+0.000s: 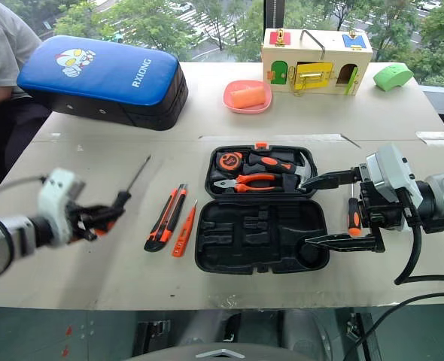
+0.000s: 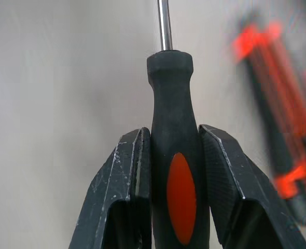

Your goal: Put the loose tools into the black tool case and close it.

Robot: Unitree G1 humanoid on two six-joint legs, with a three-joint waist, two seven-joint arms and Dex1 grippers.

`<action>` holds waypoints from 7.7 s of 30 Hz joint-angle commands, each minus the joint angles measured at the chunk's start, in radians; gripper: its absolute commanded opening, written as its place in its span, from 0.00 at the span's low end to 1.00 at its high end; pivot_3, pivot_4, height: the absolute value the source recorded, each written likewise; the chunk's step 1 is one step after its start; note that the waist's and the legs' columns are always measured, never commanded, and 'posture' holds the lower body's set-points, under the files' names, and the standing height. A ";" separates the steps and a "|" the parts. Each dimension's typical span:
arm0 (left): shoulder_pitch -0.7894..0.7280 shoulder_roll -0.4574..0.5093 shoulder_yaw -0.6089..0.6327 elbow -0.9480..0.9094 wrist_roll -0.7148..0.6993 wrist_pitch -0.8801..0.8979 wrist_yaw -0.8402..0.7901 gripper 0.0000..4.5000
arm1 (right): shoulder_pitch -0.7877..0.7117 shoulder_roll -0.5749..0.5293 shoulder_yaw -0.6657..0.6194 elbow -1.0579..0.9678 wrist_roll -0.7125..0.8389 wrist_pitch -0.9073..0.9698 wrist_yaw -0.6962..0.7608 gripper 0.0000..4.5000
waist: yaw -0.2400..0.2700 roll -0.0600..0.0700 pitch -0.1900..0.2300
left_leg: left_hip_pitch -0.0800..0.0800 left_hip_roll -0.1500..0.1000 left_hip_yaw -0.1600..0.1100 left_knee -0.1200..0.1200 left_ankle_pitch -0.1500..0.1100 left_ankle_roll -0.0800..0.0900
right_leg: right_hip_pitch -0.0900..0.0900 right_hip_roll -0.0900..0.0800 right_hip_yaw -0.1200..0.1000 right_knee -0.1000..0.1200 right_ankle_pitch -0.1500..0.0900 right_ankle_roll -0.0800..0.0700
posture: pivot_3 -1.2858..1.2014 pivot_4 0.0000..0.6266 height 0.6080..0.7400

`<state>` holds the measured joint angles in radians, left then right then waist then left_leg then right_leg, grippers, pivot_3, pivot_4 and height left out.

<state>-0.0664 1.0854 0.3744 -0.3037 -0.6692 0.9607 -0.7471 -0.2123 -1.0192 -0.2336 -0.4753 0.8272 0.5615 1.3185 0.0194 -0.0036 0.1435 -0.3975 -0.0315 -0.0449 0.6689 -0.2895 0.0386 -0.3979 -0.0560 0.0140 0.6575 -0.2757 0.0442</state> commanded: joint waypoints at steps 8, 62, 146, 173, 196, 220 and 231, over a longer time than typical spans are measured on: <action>-0.634 -0.099 -0.684 0.179 0.290 -0.322 -0.547 0.24 | 0.170 -0.001 -0.107 -0.091 -0.065 -0.031 -0.079 1.00 | -0.007 0.000 0.001 | -0.002 0.000 0.000 0.001 0.000 0.001 | 0.000 0.003 0.000 -0.001 0.000 0.001 | 0.52 0.24 0.96; -0.864 -0.545 -0.933 0.453 0.574 -0.340 -0.677 0.00 | 0.278 0.049 -0.144 -0.130 -0.102 -0.027 -0.249 1.00 | -0.006 -0.008 0.006 | -0.002 0.000 -0.003 0.018 0.000 0.002 | 0.003 0.007 -0.003 0.011 0.000 0.002 | 0.52 0.24 0.96; -0.415 -0.161 -0.441 -0.065 0.019 -0.265 -0.621 1.00 | 0.056 0.171 0.142 0.022 -0.351 -0.123 -0.338 0.13 | -0.040 0.001 0.008 | 0.002 0.001 -0.003 0.012 0.000 0.002 | 0.002 0.011 0.002 0.010 0.000 0.002 | 0.52 0.24 0.96; -0.248 -0.106 -0.365 -0.108 0.047 -0.370 -0.565 1.00 | -0.247 0.192 0.500 0.361 -0.614 -0.331 0.015 0.24 | -0.028 -0.002 0.010 | -0.002 0.000 -0.006 0.014 0.000 0.001 | 0.002 0.006 -0.002 0.007 0.000 0.002 | 0.52 0.24 0.96; -0.317 -0.136 -0.388 -0.106 0.044 -0.326 -0.532 1.00 | -0.196 0.334 0.536 0.380 -0.610 -0.275 -0.104 0.01 | -0.027 -0.003 0.010 | -0.002 0.000 -0.006 0.014 0.000 0.001 | 0.002 0.006 -0.002 0.007 0.000 0.002 | 0.52 0.24 0.96; 0.366 -0.249 0.335 -0.381 -0.085 -0.077 -0.238 1.00 | -0.303 0.250 0.343 0.205 -0.200 -0.076 0.078 0.52 | -0.031 -0.004 0.010 | 0.000 0.000 -0.008 0.008 -0.001 0.001 | 0.000 0.006 0.001 0.005 0.000 0.002 | 0.52 0.24 0.96; 0.779 -0.517 0.600 -0.518 -0.130 -0.096 -0.085 1.00 | -0.360 0.269 0.347 0.231 -0.186 -0.084 0.116 0.99 | 0.000 -0.004 0.010 | 0.002 -0.001 -0.010 0.008 -0.002 0.002 | 0.002 0.004 -0.002 0.004 0.001 -0.001 | 0.52 0.24 0.96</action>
<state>0.7143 0.5655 0.9705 -0.7819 -0.7724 0.8725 -0.8559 -0.5675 -0.7481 0.1334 -0.2306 0.6352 0.4942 1.4267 0.0192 -0.0076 0.1537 -0.3958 -0.0323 -0.0551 0.6769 -0.2914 0.0409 -0.3955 -0.0526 0.0117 0.6615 -0.2748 0.0434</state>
